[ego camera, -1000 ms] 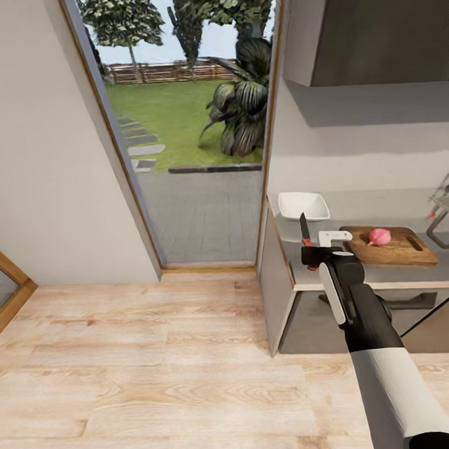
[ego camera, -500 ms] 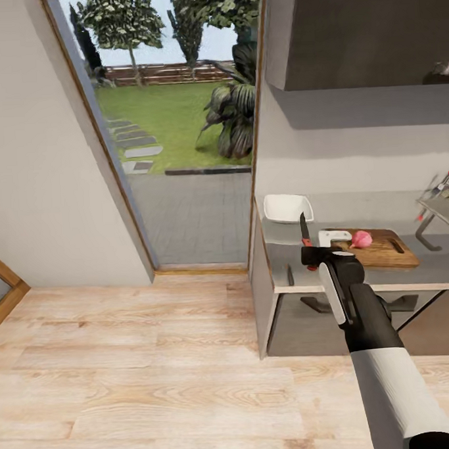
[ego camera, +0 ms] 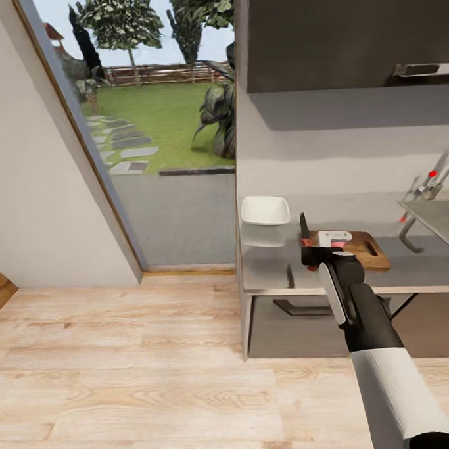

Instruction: In the kitchen, take the Vidalia onion out of the sink, dice it on the chopping board with the paring knife, put the diced onion into the bowl on the countertop, then place both the paring knife and the chopping board into the sink.

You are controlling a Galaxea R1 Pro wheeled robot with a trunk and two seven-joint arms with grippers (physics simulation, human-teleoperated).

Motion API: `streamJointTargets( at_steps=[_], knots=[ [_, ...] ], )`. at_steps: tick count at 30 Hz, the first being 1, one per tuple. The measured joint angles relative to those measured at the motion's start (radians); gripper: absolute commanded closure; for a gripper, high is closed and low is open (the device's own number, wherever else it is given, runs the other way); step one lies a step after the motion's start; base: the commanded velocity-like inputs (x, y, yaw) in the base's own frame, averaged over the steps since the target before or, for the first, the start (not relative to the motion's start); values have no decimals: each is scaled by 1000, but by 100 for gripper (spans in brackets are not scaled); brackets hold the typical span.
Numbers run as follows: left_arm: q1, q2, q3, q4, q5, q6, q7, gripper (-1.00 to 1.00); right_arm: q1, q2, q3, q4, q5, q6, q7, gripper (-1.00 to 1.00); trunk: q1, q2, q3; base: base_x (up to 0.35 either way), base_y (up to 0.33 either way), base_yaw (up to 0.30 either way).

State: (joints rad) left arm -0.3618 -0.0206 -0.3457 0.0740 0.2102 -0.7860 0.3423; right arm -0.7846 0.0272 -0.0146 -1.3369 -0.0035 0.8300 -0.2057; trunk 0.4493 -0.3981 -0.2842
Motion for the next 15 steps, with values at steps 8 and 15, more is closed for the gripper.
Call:
streamJointTargets(
  at_steps=[8, 15],
  knots=[
    [0, 0, 0, 0, 0, 0, 0, -100, 0, 0, 0, 0, 0, 0, 0, 100, 0, 0, 0, 157, -213, 0],
    [0, 0, 0, 0, 0, 0, 0, -100, 0, 0, 1, 0, 0, 0, 0, 100, 0, 0, 0, 176, -258, 0]
  ],
)
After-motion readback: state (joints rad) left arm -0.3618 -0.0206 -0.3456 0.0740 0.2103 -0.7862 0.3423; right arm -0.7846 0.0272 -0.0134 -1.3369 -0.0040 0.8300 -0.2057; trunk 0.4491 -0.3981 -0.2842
